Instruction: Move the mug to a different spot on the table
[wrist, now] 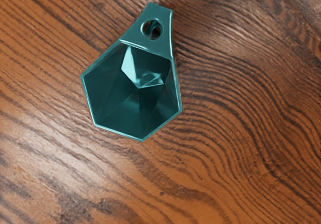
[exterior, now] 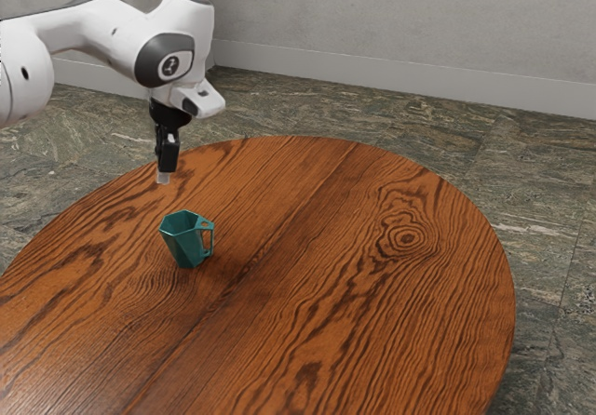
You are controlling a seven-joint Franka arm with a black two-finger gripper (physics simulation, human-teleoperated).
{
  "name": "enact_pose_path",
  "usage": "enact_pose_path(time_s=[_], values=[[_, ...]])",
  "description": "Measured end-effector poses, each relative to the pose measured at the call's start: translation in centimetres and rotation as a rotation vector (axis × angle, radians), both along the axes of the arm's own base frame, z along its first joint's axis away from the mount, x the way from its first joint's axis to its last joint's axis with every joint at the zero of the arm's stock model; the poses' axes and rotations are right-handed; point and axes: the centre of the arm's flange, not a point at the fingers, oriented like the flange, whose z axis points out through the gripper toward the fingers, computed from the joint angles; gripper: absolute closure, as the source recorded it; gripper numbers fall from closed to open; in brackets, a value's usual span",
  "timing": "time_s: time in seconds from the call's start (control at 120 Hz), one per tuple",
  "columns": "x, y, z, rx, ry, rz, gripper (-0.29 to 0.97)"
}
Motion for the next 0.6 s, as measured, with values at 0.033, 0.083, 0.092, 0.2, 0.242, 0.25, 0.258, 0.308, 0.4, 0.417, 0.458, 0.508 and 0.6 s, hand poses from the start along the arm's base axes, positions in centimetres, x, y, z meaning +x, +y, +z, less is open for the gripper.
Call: enact_pose_path(time_s=[0.033,0.083,0.092,0.2,0.242,0.25,0.258,0.308,0.4,0.417,0.458,0.508,0.6], values=[[-0.1,-0.5,-0.4,-0.007,0.009,-0.032,0.0],[-0.3,-1.4,-1.0,-0.026,0.024,-0.074,0.0],[-0.3,-1.5,-1.1,-0.03,0.026,-0.079,0.0],[-1.1,-1.8,-1.9,-0.059,0.05,-0.123,0.0],[-1.4,-1.8,-2.0,-0.064,0.057,-0.134,0.0],[-1.5,-1.8,-2.0,-0.064,0.058,-0.136,0.0],[-1.5,-1.8,-2.0,-0.065,0.059,-0.138,0.0],[-1.8,-1.8,-2.0,-0.066,0.068,-0.152,0.0],[-2.0,-1.5,-2.2,-0.048,0.088,-0.179,0.0],[-2.0,-1.4,-2.2,-0.045,0.092,-0.183,0.0],[-2.1,-1.3,-2.3,-0.038,0.099,-0.192,0.0],[-2.1,-1.1,-2.3,-0.03,0.105,-0.204,0.0],[-2.2,-0.3,-2.3,-0.019,0.115,-0.21,0.0]])
